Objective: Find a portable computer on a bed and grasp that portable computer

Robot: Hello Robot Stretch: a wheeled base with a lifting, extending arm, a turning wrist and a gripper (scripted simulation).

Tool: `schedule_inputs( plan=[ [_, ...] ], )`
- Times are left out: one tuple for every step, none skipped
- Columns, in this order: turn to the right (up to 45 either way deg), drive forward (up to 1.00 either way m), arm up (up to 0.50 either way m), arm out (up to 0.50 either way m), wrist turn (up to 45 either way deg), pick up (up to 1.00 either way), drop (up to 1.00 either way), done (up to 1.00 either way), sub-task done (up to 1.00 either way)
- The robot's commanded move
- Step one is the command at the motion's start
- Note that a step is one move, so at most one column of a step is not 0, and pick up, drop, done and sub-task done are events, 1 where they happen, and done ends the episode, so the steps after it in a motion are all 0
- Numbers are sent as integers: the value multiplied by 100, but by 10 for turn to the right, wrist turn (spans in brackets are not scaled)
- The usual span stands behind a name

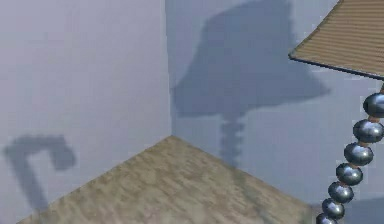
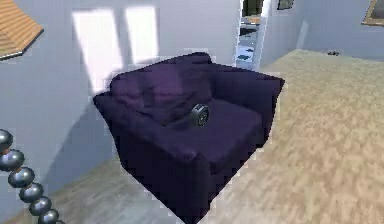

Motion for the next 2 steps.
schedule_inputs(
  plan=[
    [-450, 0, 0, 0, 0, 0, 0, 0, 0],
    [0, 10, 0, 0, 0, 0, 0, 0, 0]
  ],
)
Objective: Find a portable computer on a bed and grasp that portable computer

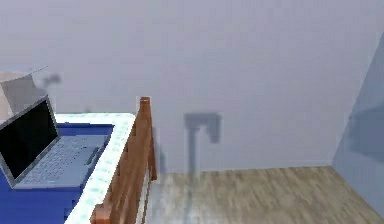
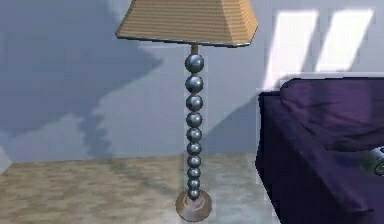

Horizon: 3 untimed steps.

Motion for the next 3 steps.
schedule_inputs(
  plan=[
    [-450, 0, 0, 0, 0, 0, 0, 0, 0],
    [-450, 0, 0, 0, 0, 0, 0, 0, 0],
    [-330, 0, 0, 0, 0, 0, 0, 0, 0]
  ],
)
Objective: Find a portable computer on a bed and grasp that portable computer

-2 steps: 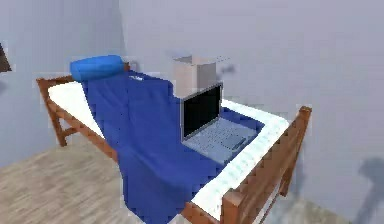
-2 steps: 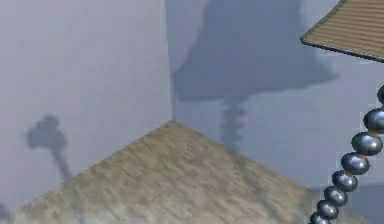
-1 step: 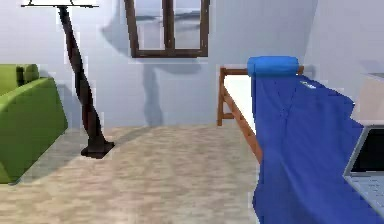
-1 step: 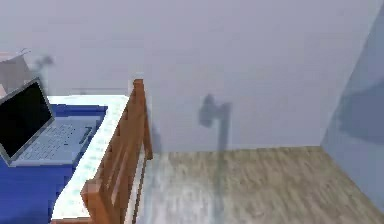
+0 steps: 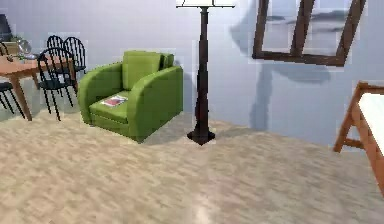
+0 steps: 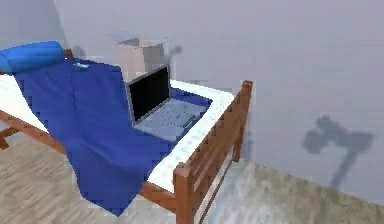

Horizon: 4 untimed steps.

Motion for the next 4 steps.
schedule_inputs(
  plan=[
    [450, 0, 0, 0, 0, 0, 0, 0, 0],
    [450, 0, 0, 0, 0, 0, 0, 0, 0],
    [60, 0, 0, 0, 0, 0, 0, 0, 0],
    [0, 35, 0, 0, 0, 0, 0, 0, 0]
  ],
)
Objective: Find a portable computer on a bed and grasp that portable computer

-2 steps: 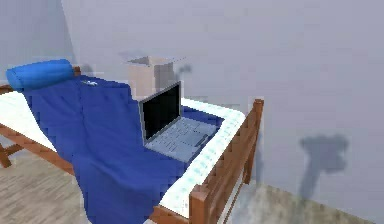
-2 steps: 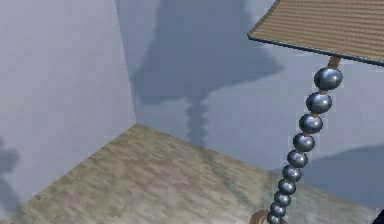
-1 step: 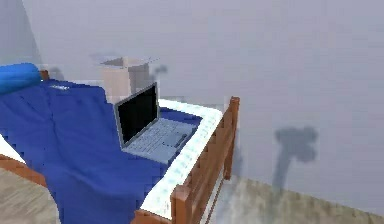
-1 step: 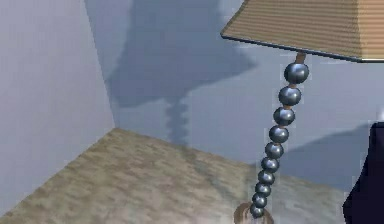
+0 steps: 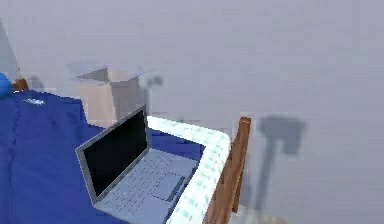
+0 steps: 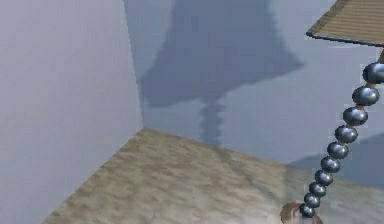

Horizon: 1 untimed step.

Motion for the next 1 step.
schedule_inputs(
  plan=[
    [-450, 0, 0, 0, 0, 0, 0, 0, 0]
  ],
)
